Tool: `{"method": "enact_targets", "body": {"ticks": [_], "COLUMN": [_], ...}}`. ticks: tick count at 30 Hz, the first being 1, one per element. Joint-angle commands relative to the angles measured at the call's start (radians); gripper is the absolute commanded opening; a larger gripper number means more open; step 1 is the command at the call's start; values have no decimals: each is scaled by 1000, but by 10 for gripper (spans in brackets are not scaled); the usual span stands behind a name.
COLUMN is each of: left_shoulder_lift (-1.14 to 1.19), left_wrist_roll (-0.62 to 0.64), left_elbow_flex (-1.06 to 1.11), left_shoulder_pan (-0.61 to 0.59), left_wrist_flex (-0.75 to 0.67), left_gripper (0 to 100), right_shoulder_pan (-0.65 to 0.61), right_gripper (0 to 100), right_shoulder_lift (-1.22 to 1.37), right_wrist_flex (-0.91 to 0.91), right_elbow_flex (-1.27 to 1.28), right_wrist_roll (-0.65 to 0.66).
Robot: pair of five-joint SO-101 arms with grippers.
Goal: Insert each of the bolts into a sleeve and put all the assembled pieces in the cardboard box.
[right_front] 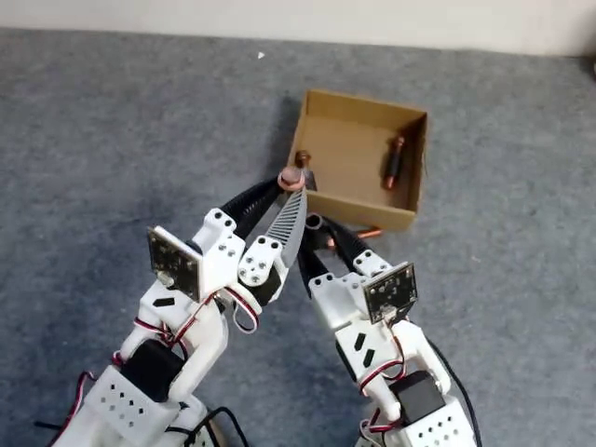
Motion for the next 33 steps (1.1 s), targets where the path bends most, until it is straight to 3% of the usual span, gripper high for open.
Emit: {"method": "enact_targets", "body": {"ticks": [1, 13, 20, 28, 33], "left_shoulder_lift": [-13, -8, -8, -8, -8], "left_wrist_roll": [-8, -6, -8, -14, -8], "left_elbow_flex": [-74, -28, 13, 42, 70], "left_shoulder_pan": [-2, 4, 96, 93, 25], "left_wrist_flex": [-74, -81, -81, -84, -195], "left_gripper": [5, 5, 5, 5, 5], "right_shoulder_pan": [-12, -12, -12, -12, -12], "right_gripper": [6, 6, 6, 6, 6], "right_shoulder_lift": [-13, -13, -13, -13, -13], "right_wrist_flex": [-25, -25, -25, -25, -25], "right_elbow_flex": [150, 150, 150, 150, 150], "right_wrist_roll": [8, 8, 11, 12, 12]}}
